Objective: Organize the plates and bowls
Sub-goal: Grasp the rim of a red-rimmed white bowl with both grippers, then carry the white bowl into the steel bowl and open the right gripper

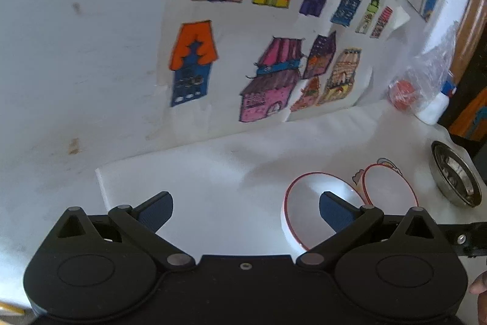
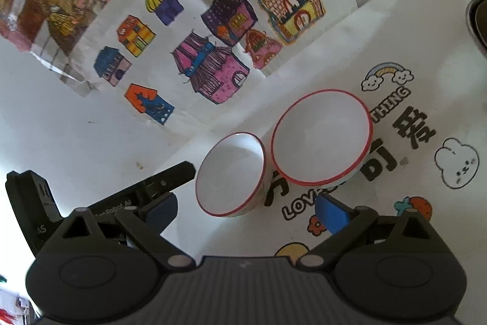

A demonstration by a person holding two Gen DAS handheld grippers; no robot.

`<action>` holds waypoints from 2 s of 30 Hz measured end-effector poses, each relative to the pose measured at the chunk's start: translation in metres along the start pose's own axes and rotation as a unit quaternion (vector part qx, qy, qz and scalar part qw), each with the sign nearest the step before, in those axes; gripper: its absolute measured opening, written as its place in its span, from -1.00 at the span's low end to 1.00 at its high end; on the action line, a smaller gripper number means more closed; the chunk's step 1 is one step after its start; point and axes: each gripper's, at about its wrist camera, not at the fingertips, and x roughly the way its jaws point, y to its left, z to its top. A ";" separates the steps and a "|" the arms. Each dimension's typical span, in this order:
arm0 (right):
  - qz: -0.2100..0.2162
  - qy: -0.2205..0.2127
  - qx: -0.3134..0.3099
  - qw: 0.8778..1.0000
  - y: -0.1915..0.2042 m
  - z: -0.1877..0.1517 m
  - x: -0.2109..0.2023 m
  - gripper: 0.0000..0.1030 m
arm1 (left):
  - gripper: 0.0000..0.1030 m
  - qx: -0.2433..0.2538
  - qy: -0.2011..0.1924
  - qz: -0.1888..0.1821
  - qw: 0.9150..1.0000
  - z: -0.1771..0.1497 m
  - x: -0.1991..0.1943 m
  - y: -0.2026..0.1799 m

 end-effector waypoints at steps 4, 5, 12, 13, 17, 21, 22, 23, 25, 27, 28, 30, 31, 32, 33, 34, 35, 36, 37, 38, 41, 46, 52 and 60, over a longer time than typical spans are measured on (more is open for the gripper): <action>-0.014 0.008 0.009 1.000 0.000 0.000 0.008 0.88 | 0.98 0.019 0.009 -0.014 1.000 0.001 0.012 -0.003; -0.019 0.011 0.010 1.000 0.001 0.000 0.010 0.86 | 0.98 0.024 0.011 -0.015 1.000 0.001 0.015 -0.004; -0.033 0.018 0.016 0.999 0.003 0.001 0.020 0.45 | 0.68 0.046 0.012 -0.013 0.999 0.003 0.019 -0.005; -0.034 0.017 0.015 0.999 0.003 0.001 0.021 0.40 | 0.65 0.046 0.013 -0.013 0.999 0.003 0.019 -0.005; -0.032 0.005 0.015 0.999 0.004 0.001 0.022 0.26 | 0.35 0.047 0.021 -0.022 0.998 0.003 0.022 -0.004; -0.030 0.004 0.024 0.999 0.002 0.003 0.028 0.04 | -0.04 0.044 0.032 -0.033 0.998 0.004 0.027 -0.007; -0.028 0.006 0.027 0.999 0.002 0.003 0.030 -0.02 | -0.07 0.043 0.035 -0.035 0.998 0.004 0.028 -0.008; -0.028 0.008 0.028 0.999 0.001 0.003 0.031 -0.03 | -0.17 0.041 0.039 -0.036 0.998 0.004 0.030 -0.008; -0.025 0.009 0.030 0.999 -0.001 0.002 0.033 -0.20 | -0.28 0.033 0.052 -0.039 0.997 0.003 0.034 -0.008; -0.024 0.010 0.031 0.999 -0.003 0.003 0.034 -0.30 | -0.37 0.019 0.054 -0.041 0.998 0.002 0.034 -0.008; -0.021 0.011 0.033 0.999 -0.004 0.003 0.034 -0.36 | -0.42 0.016 0.054 -0.042 0.998 0.001 0.034 -0.009; -0.014 0.013 0.038 0.999 -0.005 0.004 0.035 -0.39 | -0.64 0.013 0.056 -0.044 0.997 0.001 0.033 -0.012; -0.012 0.015 0.040 0.999 -0.006 0.004 0.035 -0.42 | -0.70 0.012 0.056 -0.044 0.997 0.000 0.032 -0.014; -0.009 0.016 0.042 0.999 -0.006 0.004 0.035 -0.45 | -0.82 0.012 0.058 -0.043 0.997 0.000 0.031 -0.016; -0.005 0.018 0.043 0.999 -0.006 0.004 0.034 -0.52 | -0.86 0.012 0.059 -0.040 0.997 -0.001 0.030 -0.019; -0.006 0.019 0.045 0.999 -0.005 0.004 0.034 -0.52 | -0.86 0.014 0.060 -0.032 0.998 -0.001 0.029 -0.022; -0.009 0.019 0.045 0.999 -0.004 0.003 0.033 -0.52 | -0.86 0.017 0.060 -0.026 0.998 -0.002 0.028 -0.025; -0.011 0.018 0.043 0.999 -0.003 0.003 0.032 -0.52 | -0.86 0.020 0.061 -0.024 0.998 -0.003 0.026 -0.026; -0.008 0.017 0.043 0.999 -0.002 0.002 0.031 -0.52 | -0.87 0.019 0.061 -0.022 0.998 -0.004 0.025 -0.027; -0.002 0.017 0.047 0.999 -0.003 0.001 0.028 -0.52 | -0.86 0.016 0.060 -0.021 0.998 -0.004 0.022 -0.027; 0.015 0.016 0.050 0.999 -0.003 -0.002 0.018 -0.52 | -0.86 0.003 0.051 -0.023 0.998 -0.005 0.009 -0.027; 0.027 0.005 0.033 0.999 0.006 -0.007 -0.011 -0.52 | -0.85 0.008 0.032 -0.021 0.999 -0.005 -0.024 -0.040; 0.035 -0.001 0.003 0.999 0.013 -0.024 -0.057 -0.51 | -0.85 0.007 0.018 -0.029 0.999 -0.016 -0.068 -0.061; 0.016 0.013 -0.048 0.999 0.023 -0.069 -0.097 -0.51 | -0.84 0.007 0.021 -0.037 0.999 -0.060 -0.110 -0.086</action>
